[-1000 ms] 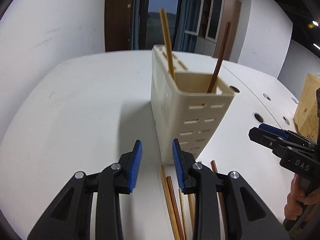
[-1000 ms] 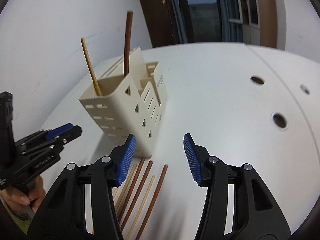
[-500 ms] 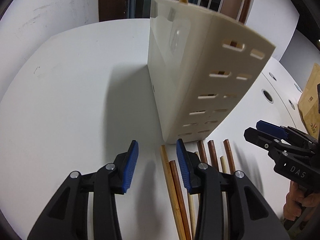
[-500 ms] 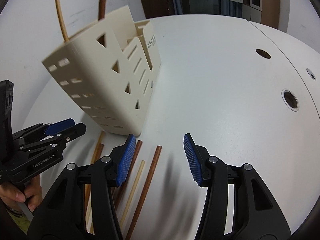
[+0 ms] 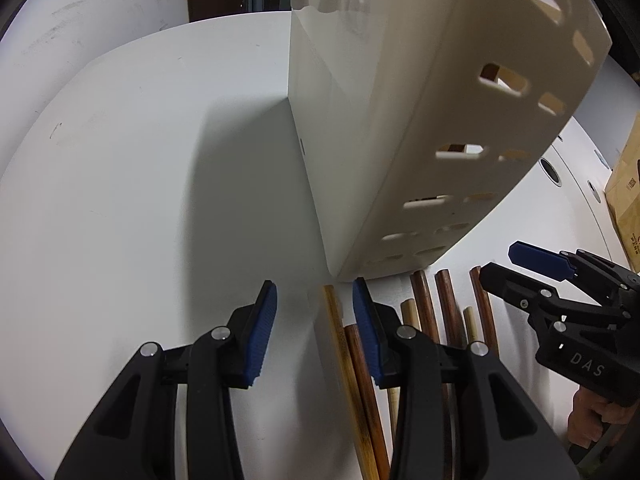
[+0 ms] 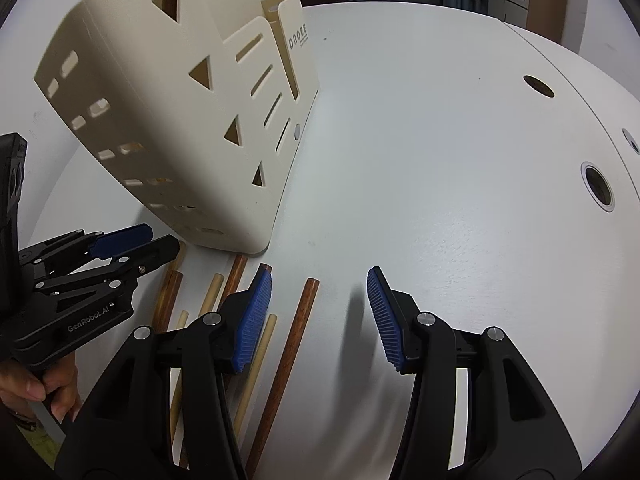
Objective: Organize utensils
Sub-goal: 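Lower both tools to the remaining chopsticks and close on one each, then lift the light chopstick with left tool while right tool lifts a dark one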
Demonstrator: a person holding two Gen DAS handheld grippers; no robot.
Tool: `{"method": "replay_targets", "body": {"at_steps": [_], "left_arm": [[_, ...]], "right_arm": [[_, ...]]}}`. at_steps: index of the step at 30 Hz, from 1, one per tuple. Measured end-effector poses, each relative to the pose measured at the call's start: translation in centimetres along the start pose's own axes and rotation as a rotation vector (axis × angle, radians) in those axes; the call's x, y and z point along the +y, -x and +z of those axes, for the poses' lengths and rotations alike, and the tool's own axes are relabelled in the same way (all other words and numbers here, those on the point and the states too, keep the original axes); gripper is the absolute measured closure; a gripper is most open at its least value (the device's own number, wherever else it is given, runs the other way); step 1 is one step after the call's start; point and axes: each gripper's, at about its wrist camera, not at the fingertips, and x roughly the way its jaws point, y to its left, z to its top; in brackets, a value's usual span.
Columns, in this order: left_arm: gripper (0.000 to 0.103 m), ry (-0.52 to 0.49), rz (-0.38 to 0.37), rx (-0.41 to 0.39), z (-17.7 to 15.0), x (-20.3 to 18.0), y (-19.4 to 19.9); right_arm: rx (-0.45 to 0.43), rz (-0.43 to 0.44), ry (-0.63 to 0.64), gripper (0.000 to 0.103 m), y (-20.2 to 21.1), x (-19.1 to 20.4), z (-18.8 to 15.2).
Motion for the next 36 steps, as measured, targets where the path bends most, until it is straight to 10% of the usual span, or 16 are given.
{"method": "replay_targets", "body": {"at_steps": [21, 36], "left_arm": [[0.094, -0.078, 0.09, 0.008, 0.4, -0.9, -0.7], [0.097, -0.062, 0.073, -0.07, -0.3, 0.9, 3.2]], "right_arm": [[0.004, -0.049, 0.071, 0.088, -0.8, 2.3, -2.1], [-0.018, 0.005, 0.046, 0.097, 0.8, 1.4, -1.4]]}}
